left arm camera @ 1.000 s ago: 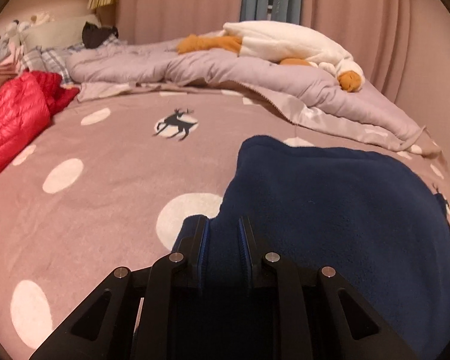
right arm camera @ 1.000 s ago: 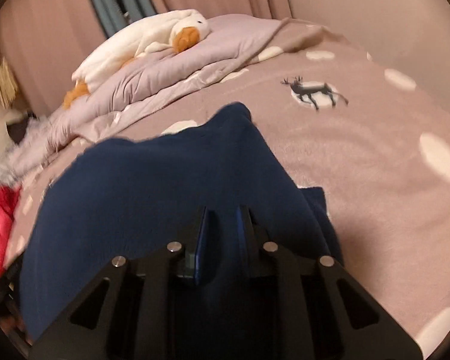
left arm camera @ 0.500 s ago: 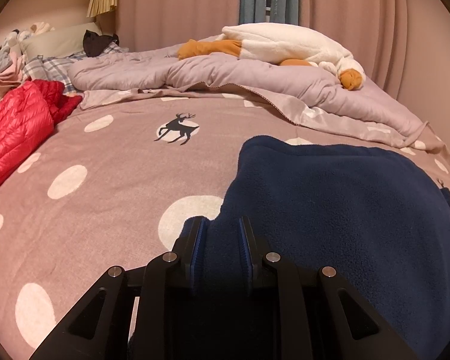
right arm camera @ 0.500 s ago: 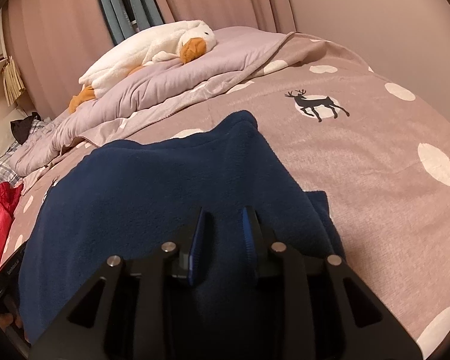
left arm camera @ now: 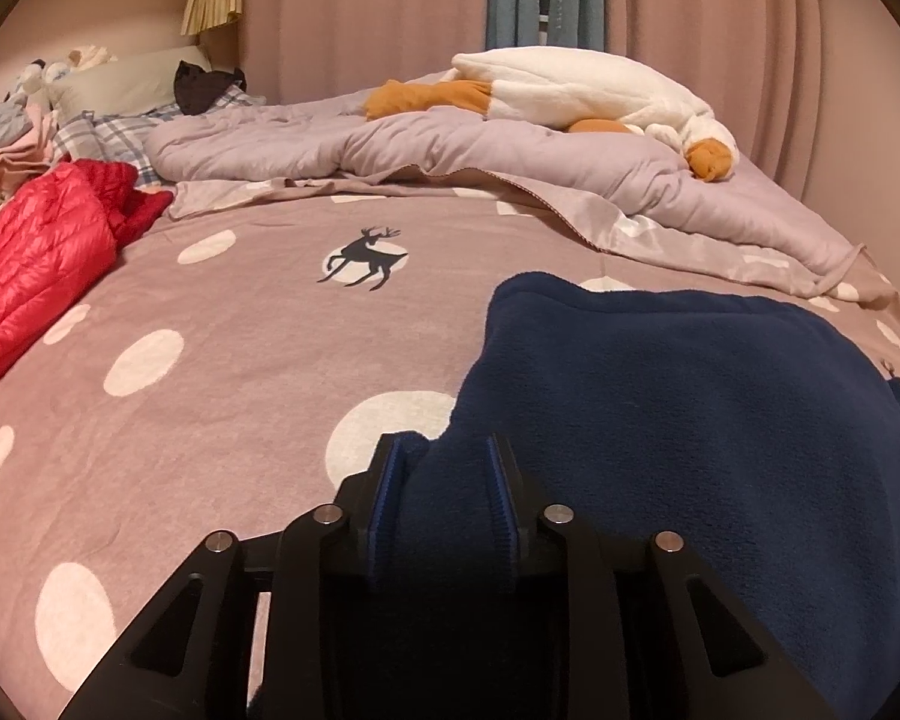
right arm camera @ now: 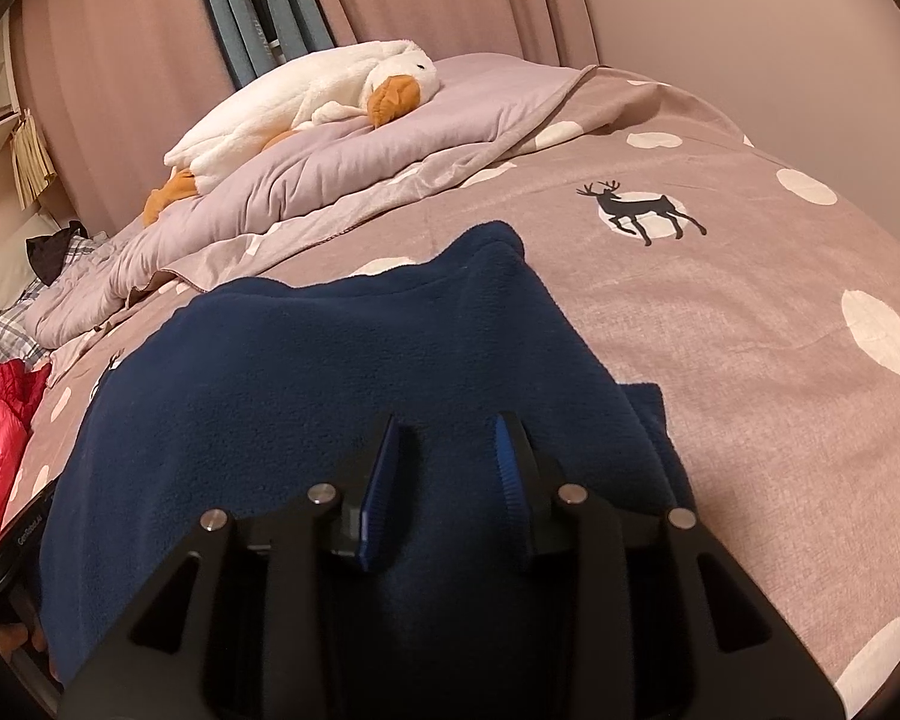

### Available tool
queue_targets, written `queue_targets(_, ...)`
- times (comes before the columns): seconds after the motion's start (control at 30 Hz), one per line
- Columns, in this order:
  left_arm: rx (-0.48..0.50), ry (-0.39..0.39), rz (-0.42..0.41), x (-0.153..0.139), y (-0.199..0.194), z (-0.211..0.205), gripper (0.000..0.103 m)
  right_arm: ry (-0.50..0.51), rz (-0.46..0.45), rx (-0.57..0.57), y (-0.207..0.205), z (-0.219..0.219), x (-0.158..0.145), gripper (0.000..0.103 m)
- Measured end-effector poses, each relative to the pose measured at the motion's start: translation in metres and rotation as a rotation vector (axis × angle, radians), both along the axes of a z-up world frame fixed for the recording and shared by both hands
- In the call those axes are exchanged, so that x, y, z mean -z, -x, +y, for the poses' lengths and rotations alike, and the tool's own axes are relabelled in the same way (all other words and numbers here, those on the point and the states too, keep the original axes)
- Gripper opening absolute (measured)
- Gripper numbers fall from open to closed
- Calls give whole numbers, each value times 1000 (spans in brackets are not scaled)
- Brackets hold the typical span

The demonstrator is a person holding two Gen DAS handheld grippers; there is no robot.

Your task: Fold large clothes

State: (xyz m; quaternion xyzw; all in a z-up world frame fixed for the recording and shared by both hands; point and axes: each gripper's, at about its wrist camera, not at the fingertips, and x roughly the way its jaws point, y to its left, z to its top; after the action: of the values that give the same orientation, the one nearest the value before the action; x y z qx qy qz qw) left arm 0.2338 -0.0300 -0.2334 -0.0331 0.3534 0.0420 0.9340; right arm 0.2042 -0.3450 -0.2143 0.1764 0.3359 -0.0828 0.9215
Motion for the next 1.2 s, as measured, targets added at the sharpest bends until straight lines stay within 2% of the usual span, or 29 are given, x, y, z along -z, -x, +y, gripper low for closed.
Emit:
queue_targets(0.1,-38,-11,10,-1,0,1,39,2,1,-1,0,1,0,37)
queue_targets(0.17,-94,-7,10,-4,4,4,60,8,2,-5,1,4,-3,47)
queue_targets(0.2,-96,4,10,-6,6,5,63,14,5,-9,1,6,-5,54)
queue_targets(0.27,-43,64,16,-10,8,9,67,28,4,-17,3,10,-10,76)
queue_targets(0.33,-31,115,24,-13,12,16,70,45,-35,-16,12,14,-18,85)
queue_targets(0.4,-67,183,4,-17,21,31,79,35,-66,10,25,10,-23,89)
queue_targets(0.47,-116,220,-10,-19,28,47,96,-4,-77,26,37,2,-26,90)
queue_targets(0.5,-131,233,-6,-20,31,56,96,-29,-86,35,45,-5,-29,90)
queue_targets(0.57,-135,272,14,-19,36,71,96,-26,-107,86,59,-16,-33,102)
queue_targets(0.67,-110,349,54,-12,46,91,97,-31,-90,175,76,-35,-27,103)
queue_targets(0.73,-92,392,66,-6,56,100,97,-149,-57,160,85,-51,-14,102)
queue_targets(0.9,-57,510,66,5,86,112,100,-388,-60,145,114,-68,12,102)
queue_targets(0.97,-41,598,86,10,96,112,101,-388,-72,129,121,-62,9,103)
queue_targets(1.03,-2,697,158,20,97,105,101,-422,-87,99,126,-52,8,103)
queue_targets(1.07,-2,696,181,21,97,100,101,-457,-90,78,126,-46,10,103)
queue_targets(1.13,21,570,145,12,103,76,101,-505,-82,68,124,-33,12,103)
queue_targets(1.17,66,563,152,12,102,65,101,-477,-81,84,124,-27,10,103)
queue_targets(1.2,130,597,197,16,99,50,101,-451,-78,91,122,-21,10,103)
